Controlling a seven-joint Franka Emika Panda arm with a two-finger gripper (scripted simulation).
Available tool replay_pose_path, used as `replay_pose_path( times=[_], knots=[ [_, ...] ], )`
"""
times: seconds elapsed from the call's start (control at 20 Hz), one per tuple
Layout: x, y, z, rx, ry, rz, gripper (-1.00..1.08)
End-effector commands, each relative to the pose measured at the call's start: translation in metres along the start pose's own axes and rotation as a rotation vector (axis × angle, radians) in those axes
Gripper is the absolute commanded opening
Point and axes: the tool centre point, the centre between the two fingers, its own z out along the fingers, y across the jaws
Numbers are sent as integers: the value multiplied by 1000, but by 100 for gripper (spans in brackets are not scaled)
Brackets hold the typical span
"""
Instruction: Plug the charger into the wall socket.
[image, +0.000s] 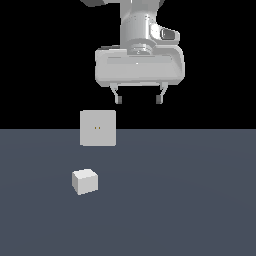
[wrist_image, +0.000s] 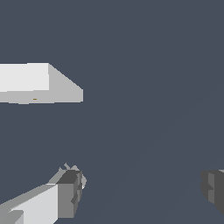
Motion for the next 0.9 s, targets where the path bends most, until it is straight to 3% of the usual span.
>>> replay_pose_path(
  times=[0.0,0.4,0.85],
  knots=[
    [0,0,0,0,0,0,100],
    [-5,-8,7,5,15,-45,100],
    [-23,-35,30,22,68,-203,100]
  ],
)
